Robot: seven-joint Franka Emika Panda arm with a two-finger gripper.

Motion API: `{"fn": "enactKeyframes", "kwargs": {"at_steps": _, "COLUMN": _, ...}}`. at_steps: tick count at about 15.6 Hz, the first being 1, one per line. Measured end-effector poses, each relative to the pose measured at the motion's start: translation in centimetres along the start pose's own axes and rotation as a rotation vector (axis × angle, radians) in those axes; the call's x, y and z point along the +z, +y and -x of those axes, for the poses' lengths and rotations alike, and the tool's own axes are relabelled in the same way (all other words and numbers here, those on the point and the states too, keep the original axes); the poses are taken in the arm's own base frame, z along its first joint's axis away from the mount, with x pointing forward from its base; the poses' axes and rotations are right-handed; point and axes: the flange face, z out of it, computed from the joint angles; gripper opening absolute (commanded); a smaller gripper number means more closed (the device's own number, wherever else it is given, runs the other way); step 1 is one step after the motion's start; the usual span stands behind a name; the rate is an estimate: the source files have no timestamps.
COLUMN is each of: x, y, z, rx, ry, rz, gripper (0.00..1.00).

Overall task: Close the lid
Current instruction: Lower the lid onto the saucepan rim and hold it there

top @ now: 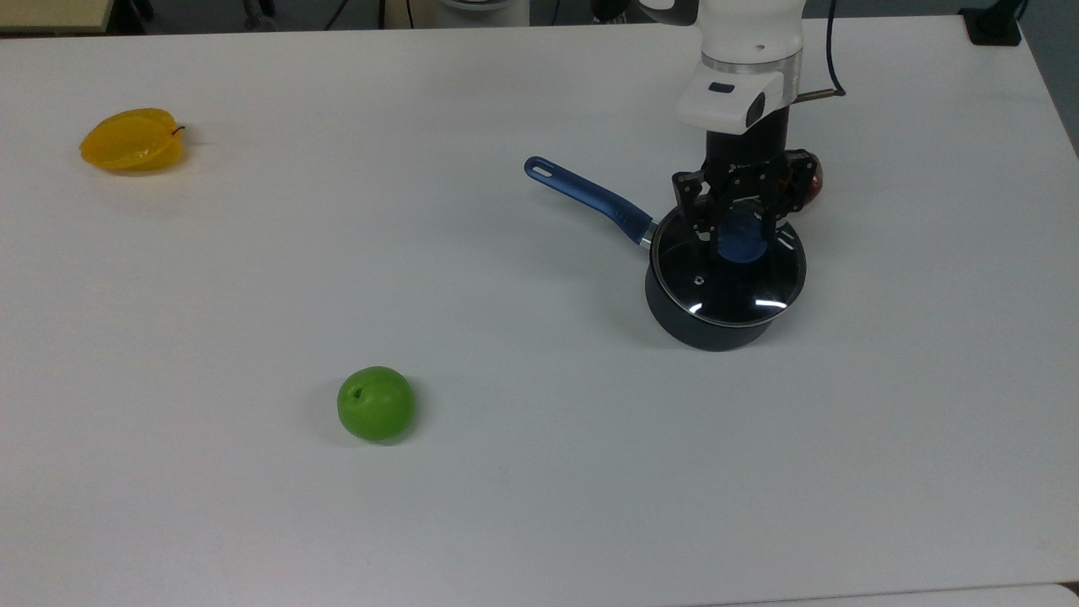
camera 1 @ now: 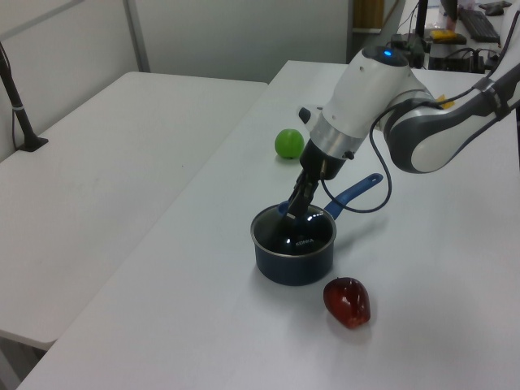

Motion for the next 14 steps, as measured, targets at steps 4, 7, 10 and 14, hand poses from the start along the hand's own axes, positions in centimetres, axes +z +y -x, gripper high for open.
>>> {"fn": "enactKeyframes", "kwargs": {"at_steps": 4, "x": -0.2, "y": 0.0, "z": 0.4, "rx": -0.001, "ry": -0.005, "rz": 0.000, "gripper": 0.72}}
{"fn": "enactKeyframes", "kwargs": {"at_steps": 7, "x": -0.1, "y": 0.0, "z": 0.7, "rx": 0.009, "ry": -0.012, "rz": 0.001, "gripper": 1.00}}
{"fn": "enactKeyframes", "kwargs": {"at_steps": 10, "x": 0.4, "y": 0.2, "z": 1.3, "rx": 0.044, "ry": -0.026, "rz": 0.005, "gripper": 1.00}}
{"fn": "enactKeyframes", "kwargs": {"at_steps": 14, "x": -1.7, "y": 0.8, "z": 0.2, "rx": 0.102, "ry": 0.008, "rz": -0.001, "gripper": 1.00}}
